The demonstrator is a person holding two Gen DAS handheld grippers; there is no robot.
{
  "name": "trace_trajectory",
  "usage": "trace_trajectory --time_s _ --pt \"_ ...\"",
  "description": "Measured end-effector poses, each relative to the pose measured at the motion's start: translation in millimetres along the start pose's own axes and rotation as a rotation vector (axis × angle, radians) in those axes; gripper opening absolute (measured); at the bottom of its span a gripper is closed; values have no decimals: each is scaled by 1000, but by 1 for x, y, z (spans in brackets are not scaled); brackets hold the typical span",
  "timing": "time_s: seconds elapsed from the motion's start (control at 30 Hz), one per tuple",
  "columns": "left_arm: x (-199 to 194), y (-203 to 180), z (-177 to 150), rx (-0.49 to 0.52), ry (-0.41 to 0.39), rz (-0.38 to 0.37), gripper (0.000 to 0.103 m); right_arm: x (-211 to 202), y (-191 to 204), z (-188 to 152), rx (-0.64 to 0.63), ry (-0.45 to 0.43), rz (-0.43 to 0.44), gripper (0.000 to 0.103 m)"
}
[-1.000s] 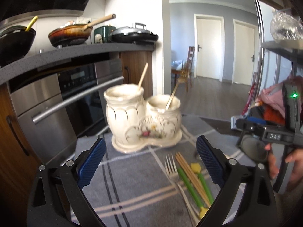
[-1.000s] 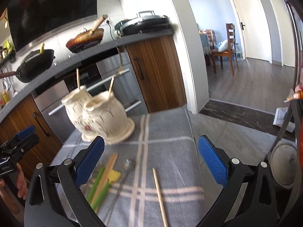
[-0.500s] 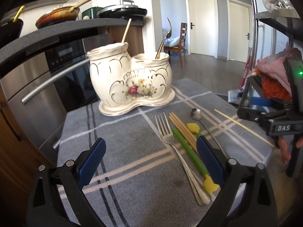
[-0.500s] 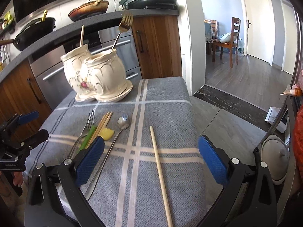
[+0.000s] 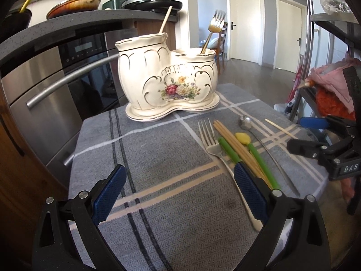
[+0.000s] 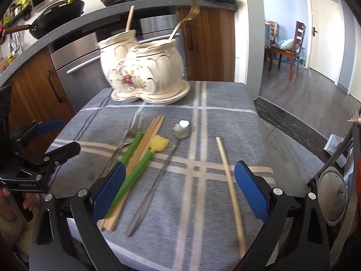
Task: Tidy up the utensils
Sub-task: 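Withdraw both tools from the holder back over the table, then grasp the silver fork with the right tool and lift it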
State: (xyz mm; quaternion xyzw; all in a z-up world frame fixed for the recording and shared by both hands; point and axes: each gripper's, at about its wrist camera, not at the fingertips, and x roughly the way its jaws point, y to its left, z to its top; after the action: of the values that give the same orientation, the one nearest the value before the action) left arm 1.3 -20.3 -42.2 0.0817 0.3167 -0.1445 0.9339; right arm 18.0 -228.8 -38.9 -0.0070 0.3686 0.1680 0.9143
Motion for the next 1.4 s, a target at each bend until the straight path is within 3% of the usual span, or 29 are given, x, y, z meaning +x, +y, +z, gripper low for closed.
trace_trajectory --time_s 0.13,0.27,0.4,0.47,0.77,1.0,1.2,1.4 --pt "-4 10 -3 -24 -12 0 95 6 24 3 -39 21 45 77" --pt "-7 23 -6 -65 -18 -3 95 15 45 3 -95 44 42 55" --pt "-10 35 -9 -94 -36 1 95 25 54 9 -68 89 71 24" --pt "-11 42 -10 -117 -44 6 95 33 64 12 -69 119 101 20" --pt "-11 54 -16 -152 -65 -31 95 63 96 18 -111 221 15 12" --pt "-10 62 -19 -184 -69 -64 95 75 109 19 -168 219 -75 12" --pt "-9 68 -21 -203 -73 -68 95 76 104 19 -148 183 -56 8" --pt "-9 66 -20 -195 -78 -61 95 60 90 20 -64 119 22 5"
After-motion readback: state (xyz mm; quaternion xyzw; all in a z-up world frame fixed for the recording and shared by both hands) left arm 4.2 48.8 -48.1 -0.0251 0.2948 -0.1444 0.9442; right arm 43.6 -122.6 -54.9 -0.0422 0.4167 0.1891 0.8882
